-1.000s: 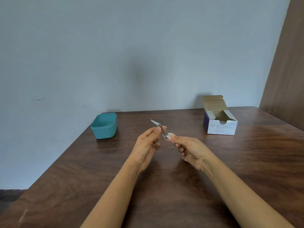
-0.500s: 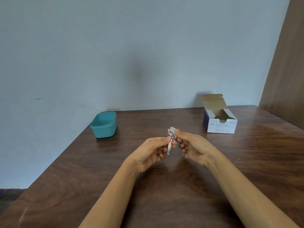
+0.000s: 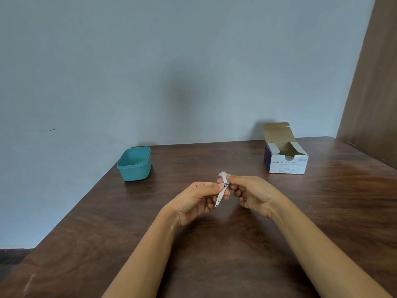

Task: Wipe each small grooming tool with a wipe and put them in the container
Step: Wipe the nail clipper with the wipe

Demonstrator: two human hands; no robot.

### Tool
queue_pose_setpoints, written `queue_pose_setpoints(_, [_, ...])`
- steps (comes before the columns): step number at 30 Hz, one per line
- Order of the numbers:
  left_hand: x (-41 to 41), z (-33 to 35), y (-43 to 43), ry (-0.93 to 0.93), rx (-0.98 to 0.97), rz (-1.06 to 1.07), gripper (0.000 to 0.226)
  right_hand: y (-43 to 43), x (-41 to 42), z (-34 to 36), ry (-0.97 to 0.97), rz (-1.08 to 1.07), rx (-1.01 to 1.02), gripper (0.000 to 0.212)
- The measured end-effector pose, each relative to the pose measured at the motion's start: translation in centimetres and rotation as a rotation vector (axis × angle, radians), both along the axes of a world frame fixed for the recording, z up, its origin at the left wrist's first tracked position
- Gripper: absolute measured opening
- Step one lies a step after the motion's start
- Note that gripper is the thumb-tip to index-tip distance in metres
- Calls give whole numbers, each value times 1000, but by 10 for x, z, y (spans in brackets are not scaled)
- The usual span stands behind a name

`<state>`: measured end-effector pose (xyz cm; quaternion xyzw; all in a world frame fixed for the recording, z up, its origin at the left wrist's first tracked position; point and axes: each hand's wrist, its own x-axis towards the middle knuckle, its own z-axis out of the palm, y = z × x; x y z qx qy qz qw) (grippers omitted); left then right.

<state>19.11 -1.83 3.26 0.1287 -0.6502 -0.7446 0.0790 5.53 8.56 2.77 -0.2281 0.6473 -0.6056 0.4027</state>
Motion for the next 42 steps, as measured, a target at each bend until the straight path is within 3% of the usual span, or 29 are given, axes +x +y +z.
queue_pose_setpoints(5, [0,-1,-2,1,4,-2,15,5,1,6,-63,165,-98,25])
queue_pose_setpoints(12, [-2,-3,-2,-9,-31,17,16,5,0,6,-148,171,-157,26])
queue_pose_setpoints(21, [-7,-7,-3,28,-93,121,15,-1,2,3,-13,-97,-249,11])
queue_pose_setpoints(28, [-12,-11,-3,135,12,240,27,-2,15,8,41,-268,-351,6])
queue_pose_setpoints(39, [-12,-9,-4,237,77,408,44,-5,23,4,80,-317,-315,3])
queue_pose_setpoints(42, [-10,-9,-4,240,91,417,39,-7,23,2,96,-282,-268,5])
